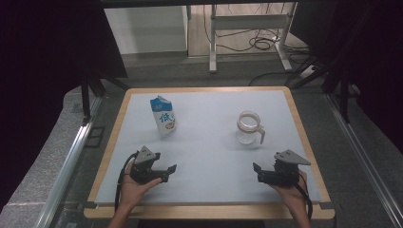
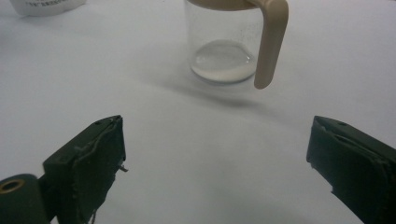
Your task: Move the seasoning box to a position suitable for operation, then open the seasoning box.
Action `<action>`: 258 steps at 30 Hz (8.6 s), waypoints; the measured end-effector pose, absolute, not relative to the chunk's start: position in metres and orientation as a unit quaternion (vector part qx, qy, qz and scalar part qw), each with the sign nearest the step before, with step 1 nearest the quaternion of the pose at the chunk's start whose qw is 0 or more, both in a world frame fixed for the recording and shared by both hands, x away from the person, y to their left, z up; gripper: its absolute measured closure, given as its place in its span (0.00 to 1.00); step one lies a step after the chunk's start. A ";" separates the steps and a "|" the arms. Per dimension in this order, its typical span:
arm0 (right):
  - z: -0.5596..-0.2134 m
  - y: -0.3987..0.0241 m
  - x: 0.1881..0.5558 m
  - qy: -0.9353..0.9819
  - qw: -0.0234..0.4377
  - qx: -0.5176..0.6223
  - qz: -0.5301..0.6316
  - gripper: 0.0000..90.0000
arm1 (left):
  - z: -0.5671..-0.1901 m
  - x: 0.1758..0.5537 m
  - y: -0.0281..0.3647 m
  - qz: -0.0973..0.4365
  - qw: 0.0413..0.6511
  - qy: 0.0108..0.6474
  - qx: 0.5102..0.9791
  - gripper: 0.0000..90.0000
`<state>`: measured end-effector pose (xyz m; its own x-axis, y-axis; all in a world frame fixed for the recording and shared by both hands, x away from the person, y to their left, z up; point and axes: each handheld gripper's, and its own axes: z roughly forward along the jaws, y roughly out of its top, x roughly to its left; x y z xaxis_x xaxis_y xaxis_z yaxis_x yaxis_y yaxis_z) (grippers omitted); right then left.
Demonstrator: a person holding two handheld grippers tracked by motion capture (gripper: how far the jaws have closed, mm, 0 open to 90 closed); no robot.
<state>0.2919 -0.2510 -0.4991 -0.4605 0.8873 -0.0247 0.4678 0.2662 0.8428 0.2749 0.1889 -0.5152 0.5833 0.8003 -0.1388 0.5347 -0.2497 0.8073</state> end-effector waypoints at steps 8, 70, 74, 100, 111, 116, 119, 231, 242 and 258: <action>-0.496 -0.254 0.290 0.747 0.269 0.450 0.410 0.11 | -0.527 0.275 0.201 0.143 0.421 0.437 0.782 0.20; -0.459 -0.204 0.449 0.805 0.197 0.428 0.359 0.13 | -0.518 0.275 0.219 0.106 0.449 0.431 0.776 0.20; -0.442 -0.208 0.434 0.805 0.203 0.416 0.371 0.13 | -0.515 0.275 0.223 0.110 0.454 0.434 0.771 0.20; -0.442 -0.220 0.362 0.859 0.167 0.333 0.350 0.13 | -0.516 0.274 0.223 0.109 0.451 0.439 0.770 0.20; -0.461 -0.212 0.379 0.890 0.108 0.279 0.343 0.13 | -0.518 0.275 0.228 0.114 0.447 0.443 0.768 0.20; -0.467 -0.210 0.384 0.901 0.084 0.246 0.348 0.13 | -0.518 0.275 0.229 0.117 0.445 0.445 0.768 0.20; -0.468 -0.209 0.384 0.901 0.084 0.241 0.351 0.13 | -0.519 0.275 0.228 0.117 0.444 0.444 0.769 0.20; -0.461 -0.269 0.296 0.739 0.273 0.395 0.473 1.00 | -0.468 0.344 -0.005 0.094 0.490 0.278 0.821 1.00; -0.463 -0.272 0.293 0.735 0.279 0.402 0.470 1.00 | -0.459 0.344 -0.013 0.086 0.501 0.268 0.819 1.00; -0.513 -0.268 0.260 0.768 0.236 0.417 0.425 1.00 | -0.434 0.339 -0.037 0.089 0.496 0.230 0.832 1.00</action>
<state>0.2603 -0.2684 -0.5128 -0.5403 0.8415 -0.0077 0.4397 0.2901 0.8500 0.3388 -0.0369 -0.4344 0.8787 0.4707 -0.0797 0.2940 -0.4019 0.8672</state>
